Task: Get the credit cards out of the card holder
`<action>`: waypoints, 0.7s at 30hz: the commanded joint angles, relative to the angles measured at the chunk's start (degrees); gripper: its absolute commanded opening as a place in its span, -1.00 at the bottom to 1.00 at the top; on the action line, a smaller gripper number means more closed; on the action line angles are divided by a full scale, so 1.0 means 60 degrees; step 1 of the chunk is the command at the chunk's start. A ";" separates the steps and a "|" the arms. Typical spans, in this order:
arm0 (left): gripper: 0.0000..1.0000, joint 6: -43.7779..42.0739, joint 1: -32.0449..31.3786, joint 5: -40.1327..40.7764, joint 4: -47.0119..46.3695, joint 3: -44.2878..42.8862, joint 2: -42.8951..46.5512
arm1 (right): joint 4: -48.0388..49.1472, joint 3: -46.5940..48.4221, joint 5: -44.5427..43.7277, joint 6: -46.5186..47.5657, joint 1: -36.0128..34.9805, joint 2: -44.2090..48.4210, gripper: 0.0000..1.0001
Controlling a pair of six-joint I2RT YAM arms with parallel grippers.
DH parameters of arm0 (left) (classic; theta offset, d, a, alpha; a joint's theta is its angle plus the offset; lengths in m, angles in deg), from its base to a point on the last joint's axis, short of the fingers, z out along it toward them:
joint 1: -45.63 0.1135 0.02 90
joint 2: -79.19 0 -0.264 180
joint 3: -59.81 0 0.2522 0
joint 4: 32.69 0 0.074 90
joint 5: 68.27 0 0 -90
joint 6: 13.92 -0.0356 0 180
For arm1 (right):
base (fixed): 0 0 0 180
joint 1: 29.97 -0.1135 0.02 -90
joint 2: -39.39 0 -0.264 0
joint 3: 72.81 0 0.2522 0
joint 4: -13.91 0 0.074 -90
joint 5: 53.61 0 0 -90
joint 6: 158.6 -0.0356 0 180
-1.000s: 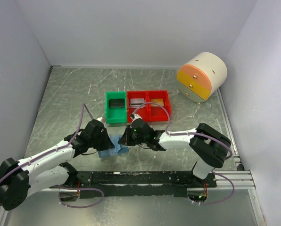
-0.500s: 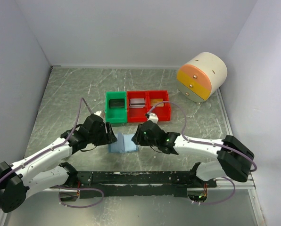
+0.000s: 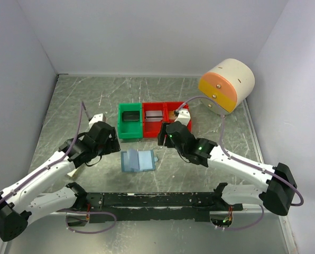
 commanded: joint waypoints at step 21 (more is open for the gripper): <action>0.98 -0.2616 0.4153 0.1162 0.0953 -0.2969 0.2013 | -0.1058 0.0474 -0.0078 0.3782 0.2901 0.4100 1.00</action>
